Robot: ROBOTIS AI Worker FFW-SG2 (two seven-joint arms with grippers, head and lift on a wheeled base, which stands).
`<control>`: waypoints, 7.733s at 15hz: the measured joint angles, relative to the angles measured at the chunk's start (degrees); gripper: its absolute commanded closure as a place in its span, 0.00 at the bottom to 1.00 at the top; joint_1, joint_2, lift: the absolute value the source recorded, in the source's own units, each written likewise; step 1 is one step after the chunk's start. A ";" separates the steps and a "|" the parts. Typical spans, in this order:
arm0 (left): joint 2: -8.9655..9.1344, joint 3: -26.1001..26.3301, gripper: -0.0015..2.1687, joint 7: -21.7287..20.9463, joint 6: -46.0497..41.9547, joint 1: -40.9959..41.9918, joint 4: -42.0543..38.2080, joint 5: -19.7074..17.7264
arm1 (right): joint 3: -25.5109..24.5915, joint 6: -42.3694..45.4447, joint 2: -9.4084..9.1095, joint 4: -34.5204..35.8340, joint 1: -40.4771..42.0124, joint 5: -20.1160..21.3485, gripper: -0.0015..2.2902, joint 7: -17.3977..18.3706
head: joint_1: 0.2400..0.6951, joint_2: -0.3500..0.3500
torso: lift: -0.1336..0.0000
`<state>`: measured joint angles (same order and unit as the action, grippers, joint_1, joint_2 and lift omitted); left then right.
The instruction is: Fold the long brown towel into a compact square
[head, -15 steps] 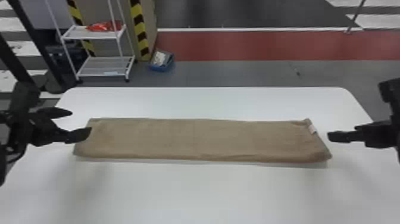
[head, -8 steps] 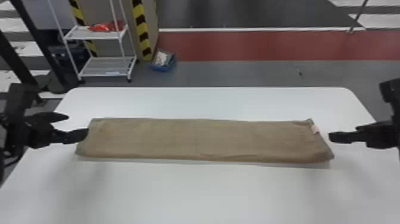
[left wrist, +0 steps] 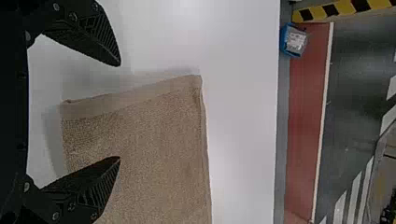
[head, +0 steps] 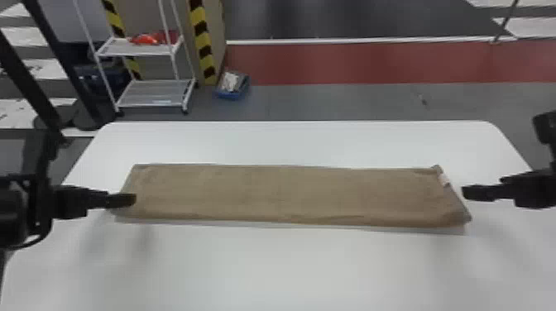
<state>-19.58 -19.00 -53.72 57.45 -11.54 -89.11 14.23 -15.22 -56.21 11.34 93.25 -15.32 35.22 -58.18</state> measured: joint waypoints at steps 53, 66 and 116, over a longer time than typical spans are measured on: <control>19.31 23.48 0.95 -8.04 32.33 -4.51 -32.48 8.65 | -2.87 2.45 -0.16 1.93 4.41 -0.33 0.04 -0.09 | 1.00 0.03 | 0.07; 19.50 28.83 0.02 4.15 32.33 2.19 -34.83 4.04 | -2.09 -1.74 -0.45 8.57 5.58 -2.33 0.04 -0.71 | 1.00 0.00 | 0.07; 10.13 -0.50 0.04 3.45 23.19 14.53 -29.66 -9.22 | 28.33 -9.58 -11.34 3.60 1.25 -14.98 0.08 8.44 | 1.00 0.91 | 0.07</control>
<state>-9.45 -19.50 -50.27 80.65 2.99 -118.77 5.01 13.11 -65.79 0.00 96.85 -14.08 20.24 -49.74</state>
